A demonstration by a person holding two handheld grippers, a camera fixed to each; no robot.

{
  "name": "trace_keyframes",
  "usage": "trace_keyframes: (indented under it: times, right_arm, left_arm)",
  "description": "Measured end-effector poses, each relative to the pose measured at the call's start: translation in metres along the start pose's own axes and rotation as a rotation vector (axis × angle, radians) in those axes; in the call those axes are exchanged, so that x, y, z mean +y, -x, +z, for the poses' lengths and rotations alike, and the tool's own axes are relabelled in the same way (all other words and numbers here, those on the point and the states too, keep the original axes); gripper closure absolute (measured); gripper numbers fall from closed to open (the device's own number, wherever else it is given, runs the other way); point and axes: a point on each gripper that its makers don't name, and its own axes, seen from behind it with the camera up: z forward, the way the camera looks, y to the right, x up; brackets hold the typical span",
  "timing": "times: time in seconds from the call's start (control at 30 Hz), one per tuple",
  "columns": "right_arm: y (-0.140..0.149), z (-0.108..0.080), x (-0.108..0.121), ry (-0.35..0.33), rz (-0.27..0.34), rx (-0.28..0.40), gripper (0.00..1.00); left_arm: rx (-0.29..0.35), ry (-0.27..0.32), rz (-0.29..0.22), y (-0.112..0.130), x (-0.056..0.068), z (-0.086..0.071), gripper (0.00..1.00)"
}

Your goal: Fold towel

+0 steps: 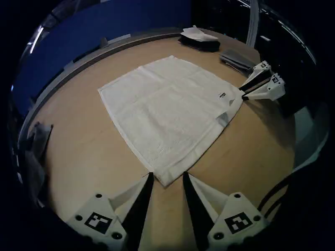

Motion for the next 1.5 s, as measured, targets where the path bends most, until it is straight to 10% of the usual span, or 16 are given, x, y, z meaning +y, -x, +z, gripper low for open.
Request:
trace_keyframes:
  times: [0.37, 1.5]
  right_arm:
    - [-0.003, -0.001, 0.0, -0.014, 0.017, 0.006, 0.84]
    - [-0.013, -0.01, 0.0, -0.015, 0.03, 0.023, 0.96]
  left_arm:
    - [-0.013, -0.005, 0.015, -0.001, 0.0, 0.001, 0.87]
    - [0.016, -0.01, -0.028, -0.016, -0.003, -0.009, 0.9]
